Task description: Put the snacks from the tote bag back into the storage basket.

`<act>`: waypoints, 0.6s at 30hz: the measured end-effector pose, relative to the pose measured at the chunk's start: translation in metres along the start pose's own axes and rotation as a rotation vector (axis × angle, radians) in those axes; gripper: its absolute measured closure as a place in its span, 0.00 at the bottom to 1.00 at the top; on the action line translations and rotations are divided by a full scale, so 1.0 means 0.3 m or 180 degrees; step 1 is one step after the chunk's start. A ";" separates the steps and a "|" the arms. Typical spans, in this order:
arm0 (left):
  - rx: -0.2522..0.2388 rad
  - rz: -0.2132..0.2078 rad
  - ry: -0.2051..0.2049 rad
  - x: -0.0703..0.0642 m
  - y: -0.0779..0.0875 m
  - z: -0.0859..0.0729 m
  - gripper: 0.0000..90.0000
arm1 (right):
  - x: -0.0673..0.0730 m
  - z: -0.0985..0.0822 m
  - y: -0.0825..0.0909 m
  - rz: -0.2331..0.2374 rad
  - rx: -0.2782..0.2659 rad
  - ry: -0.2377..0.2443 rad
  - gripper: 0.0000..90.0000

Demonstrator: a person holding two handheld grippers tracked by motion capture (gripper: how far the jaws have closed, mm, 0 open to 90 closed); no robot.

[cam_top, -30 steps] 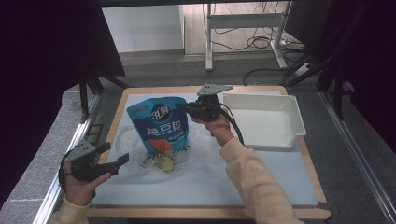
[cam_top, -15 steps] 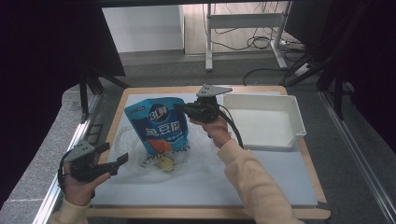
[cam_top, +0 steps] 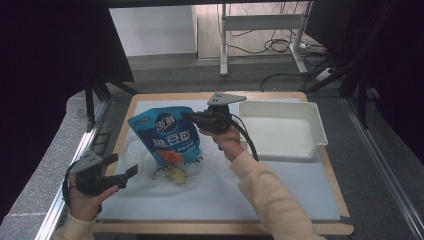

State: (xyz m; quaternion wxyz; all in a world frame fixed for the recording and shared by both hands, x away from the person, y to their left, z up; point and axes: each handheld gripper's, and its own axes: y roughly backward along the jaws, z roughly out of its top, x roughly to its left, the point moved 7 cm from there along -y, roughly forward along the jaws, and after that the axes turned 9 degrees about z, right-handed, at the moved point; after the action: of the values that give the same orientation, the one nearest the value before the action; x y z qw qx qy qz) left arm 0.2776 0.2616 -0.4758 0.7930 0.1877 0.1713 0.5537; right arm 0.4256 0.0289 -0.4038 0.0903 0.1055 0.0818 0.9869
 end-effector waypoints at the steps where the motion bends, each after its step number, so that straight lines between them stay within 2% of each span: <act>1: 0.0005 0.0000 0.0001 0.000 -0.001 -0.001 0.16 | 0.000 0.000 0.000 0.0000 0.0000 0.0000 0.99; 4: 0.0020 0.0003 0.0006 0.000 -0.005 -0.004 0.16 | 0.007 0.004 -0.006 0.0010 -0.0011 -0.0047 0.99; 18: 0.0055 0.0022 0.0037 0.011 -0.013 -0.015 0.16 | 0.020 0.032 0.000 0.0101 -0.0088 -0.0043 0.99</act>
State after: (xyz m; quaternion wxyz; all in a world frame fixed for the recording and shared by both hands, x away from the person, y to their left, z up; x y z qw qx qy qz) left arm 0.2797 0.2640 -0.4817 0.7885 0.1919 0.1800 0.5560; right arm 0.4219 0.0314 -0.3933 0.0767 0.1123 0.0659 0.9885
